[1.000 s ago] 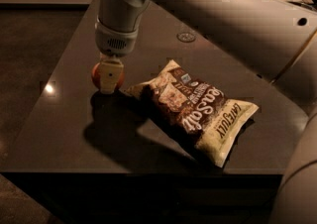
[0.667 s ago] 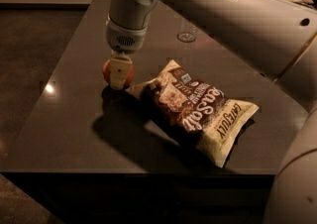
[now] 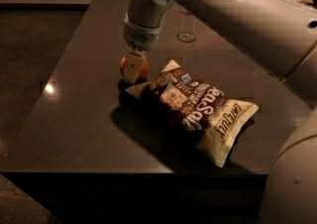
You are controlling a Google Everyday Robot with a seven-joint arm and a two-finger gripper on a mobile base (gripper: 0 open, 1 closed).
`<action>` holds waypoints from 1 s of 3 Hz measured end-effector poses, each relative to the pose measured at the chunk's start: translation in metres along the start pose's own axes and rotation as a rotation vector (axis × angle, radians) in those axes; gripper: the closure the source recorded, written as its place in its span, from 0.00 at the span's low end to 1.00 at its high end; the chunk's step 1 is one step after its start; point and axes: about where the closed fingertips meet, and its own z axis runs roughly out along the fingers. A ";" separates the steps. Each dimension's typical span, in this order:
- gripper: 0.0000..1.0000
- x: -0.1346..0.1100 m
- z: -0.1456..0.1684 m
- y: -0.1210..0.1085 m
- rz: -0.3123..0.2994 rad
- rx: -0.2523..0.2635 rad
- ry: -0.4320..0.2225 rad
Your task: Move apple near brown chip bag
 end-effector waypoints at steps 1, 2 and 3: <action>0.62 0.016 0.009 -0.008 0.073 -0.007 0.018; 0.38 0.028 0.015 -0.011 0.128 -0.017 0.025; 0.14 0.027 0.017 -0.011 0.125 -0.018 0.025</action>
Offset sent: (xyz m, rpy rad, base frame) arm 0.0125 -0.0387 -0.0294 0.0003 0.0833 -0.1825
